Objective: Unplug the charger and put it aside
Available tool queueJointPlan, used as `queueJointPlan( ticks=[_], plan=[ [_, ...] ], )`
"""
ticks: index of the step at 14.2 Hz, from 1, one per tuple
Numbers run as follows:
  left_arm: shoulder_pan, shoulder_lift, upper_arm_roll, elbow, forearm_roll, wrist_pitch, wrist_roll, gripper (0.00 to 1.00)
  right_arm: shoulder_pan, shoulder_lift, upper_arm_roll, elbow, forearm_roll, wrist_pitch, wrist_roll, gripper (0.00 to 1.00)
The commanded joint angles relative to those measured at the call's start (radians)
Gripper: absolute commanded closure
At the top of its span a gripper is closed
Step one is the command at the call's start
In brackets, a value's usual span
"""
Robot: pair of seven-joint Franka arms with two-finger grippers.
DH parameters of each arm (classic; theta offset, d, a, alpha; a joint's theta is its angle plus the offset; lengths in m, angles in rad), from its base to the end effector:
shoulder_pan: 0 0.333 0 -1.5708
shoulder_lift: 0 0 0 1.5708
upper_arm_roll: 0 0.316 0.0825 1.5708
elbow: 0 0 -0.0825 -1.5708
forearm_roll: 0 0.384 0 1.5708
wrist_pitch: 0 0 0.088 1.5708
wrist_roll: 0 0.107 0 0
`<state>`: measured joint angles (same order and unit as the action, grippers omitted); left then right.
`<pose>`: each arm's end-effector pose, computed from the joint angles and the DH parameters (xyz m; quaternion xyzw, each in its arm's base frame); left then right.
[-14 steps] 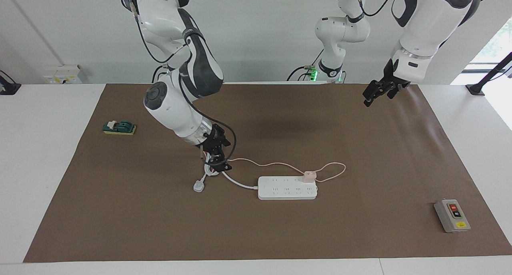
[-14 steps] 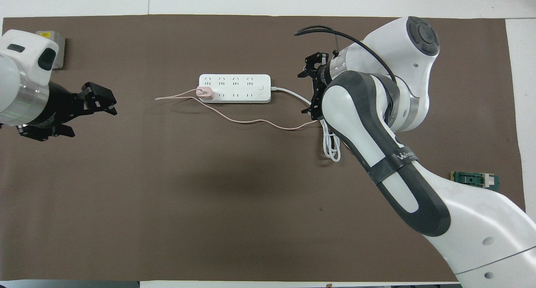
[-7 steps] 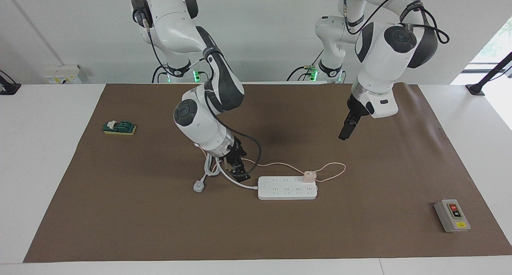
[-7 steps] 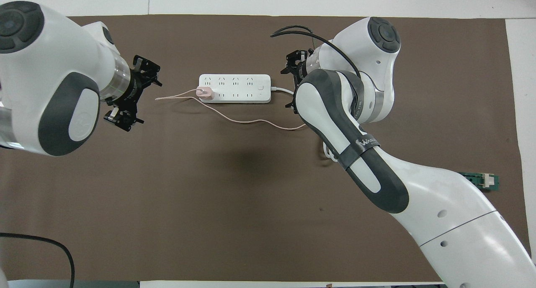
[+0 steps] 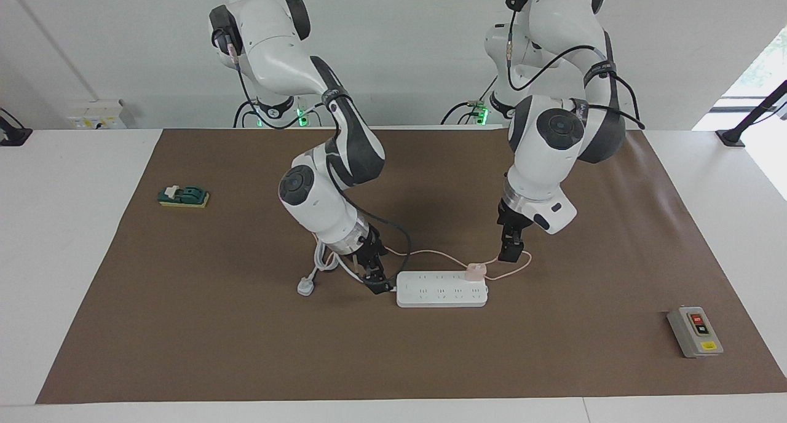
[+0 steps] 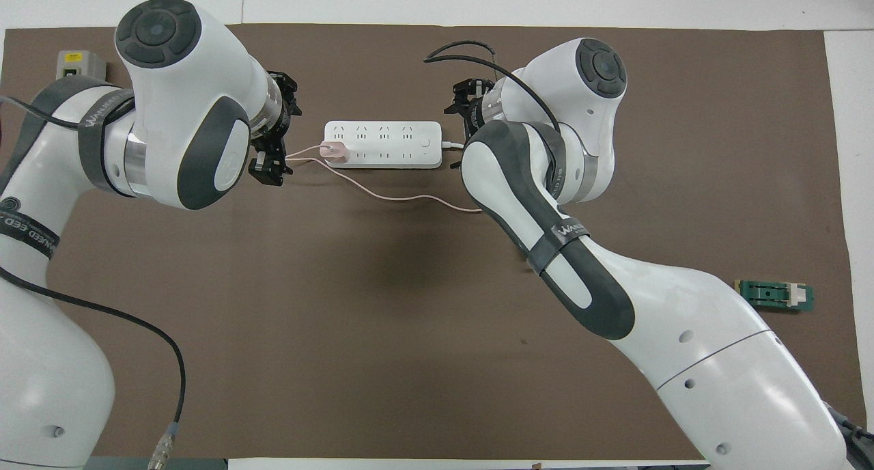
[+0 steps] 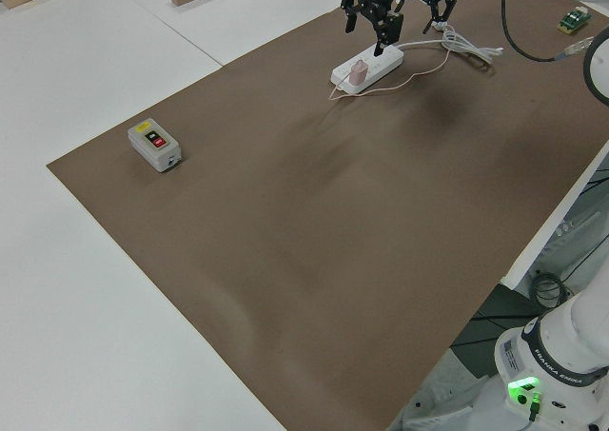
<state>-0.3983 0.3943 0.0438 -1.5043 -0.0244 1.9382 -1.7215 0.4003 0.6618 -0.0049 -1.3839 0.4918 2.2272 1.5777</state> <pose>0.6355 -0.2414 0.4443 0.7738 0.6332 0.0075 0.0188 0.6825 0.3016 0.3433 -0.7300 0.6463 0.1217 0.1860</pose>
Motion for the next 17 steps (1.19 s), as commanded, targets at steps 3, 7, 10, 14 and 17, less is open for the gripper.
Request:
queueJointPlan(
  ticks=[3,7,10,14,17],
  plan=[
    [-0.01,0.057,0.008,0.019,0.001,0.027,-0.05,0.0,0.006,0.071,0.003,0.066,0.019,0.025,0.008,0.0],
    [-0.013,0.064,0.007,-0.002,0.0,0.09,-0.095,0.0,0.005,0.114,0.003,0.115,0.019,0.028,0.007,0.0],
    [-0.014,0.095,0.007,0.006,-0.012,0.091,-0.096,0.0,0.003,0.174,0.003,0.198,0.016,0.014,0.007,0.0],
    [-0.031,0.115,0.007,0.003,-0.04,0.126,-0.153,0.0,0.006,0.199,0.003,0.215,0.017,0.028,0.005,0.0],
    [-0.06,0.147,0.007,-0.001,-0.04,0.157,-0.182,0.0,0.012,0.199,0.005,0.215,0.024,0.032,0.01,0.0]
  ],
)
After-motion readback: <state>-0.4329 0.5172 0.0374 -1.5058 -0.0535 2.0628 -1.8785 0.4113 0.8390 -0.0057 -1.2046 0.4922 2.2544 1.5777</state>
